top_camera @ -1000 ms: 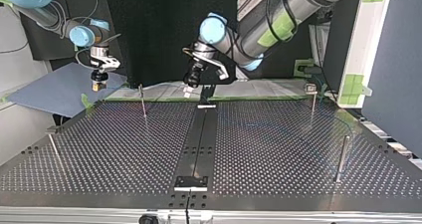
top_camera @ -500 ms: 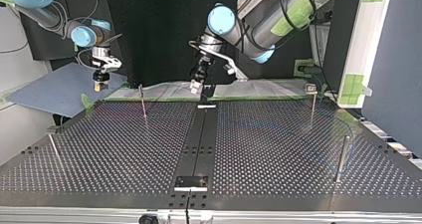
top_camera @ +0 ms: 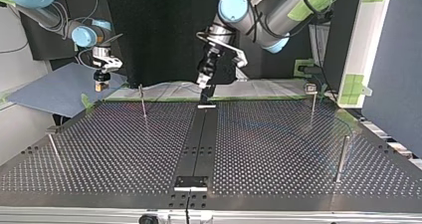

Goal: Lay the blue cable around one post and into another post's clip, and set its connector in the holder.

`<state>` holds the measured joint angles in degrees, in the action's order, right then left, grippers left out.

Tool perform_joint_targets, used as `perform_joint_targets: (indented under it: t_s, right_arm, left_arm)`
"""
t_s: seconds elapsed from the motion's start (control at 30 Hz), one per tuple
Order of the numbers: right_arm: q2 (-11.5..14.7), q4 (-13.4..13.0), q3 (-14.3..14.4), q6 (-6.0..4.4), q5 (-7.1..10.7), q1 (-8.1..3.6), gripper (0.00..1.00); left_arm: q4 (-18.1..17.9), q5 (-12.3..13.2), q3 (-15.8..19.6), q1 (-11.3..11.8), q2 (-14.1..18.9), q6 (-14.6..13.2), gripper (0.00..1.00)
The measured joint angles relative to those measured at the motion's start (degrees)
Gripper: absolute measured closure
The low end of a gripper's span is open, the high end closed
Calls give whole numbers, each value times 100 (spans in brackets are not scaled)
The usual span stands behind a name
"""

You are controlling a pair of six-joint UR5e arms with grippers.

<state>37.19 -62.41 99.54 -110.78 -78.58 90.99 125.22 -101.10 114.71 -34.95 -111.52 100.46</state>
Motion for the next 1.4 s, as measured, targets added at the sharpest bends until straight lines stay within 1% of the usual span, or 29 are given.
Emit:
perform_joint_targets:
  t_s: [0.53, 0.7, 0.77, 0.87, 0.93, 1.1, 1.4]
  right_arm:
    - [-2, -6, 0, -6, 0, 8, 73]
    - [-2, -5, 1, -6, 0, 36, 73]
    - [-3, -2, 0, -7, 0, 47, 73]
    - [-3, 0, 0, -19, 0, 53, 73]
    - [-3, 0, 0, -26, 0, 56, 73]
    - [-3, 1, 0, -32, 0, 56, 73]
    - [0, -14, 0, -40, 0, 55, 73]
  left_arm:
    - [84, 14, 856, 20, 855, -9, 0]
    - [-48, 17, 1105, 55, 1095, 11, 0]
    - [-122, 22, 1202, 69, 1133, 12, 0]
    - [-250, 80, 1353, 84, 1082, 18, 0]
    - [-356, 162, 1459, 88, 998, 56, 0]
    - [-586, 331, 1696, 95, 776, 231, 0]
    - [-990, 291, 2101, 100, 372, 257, 0]
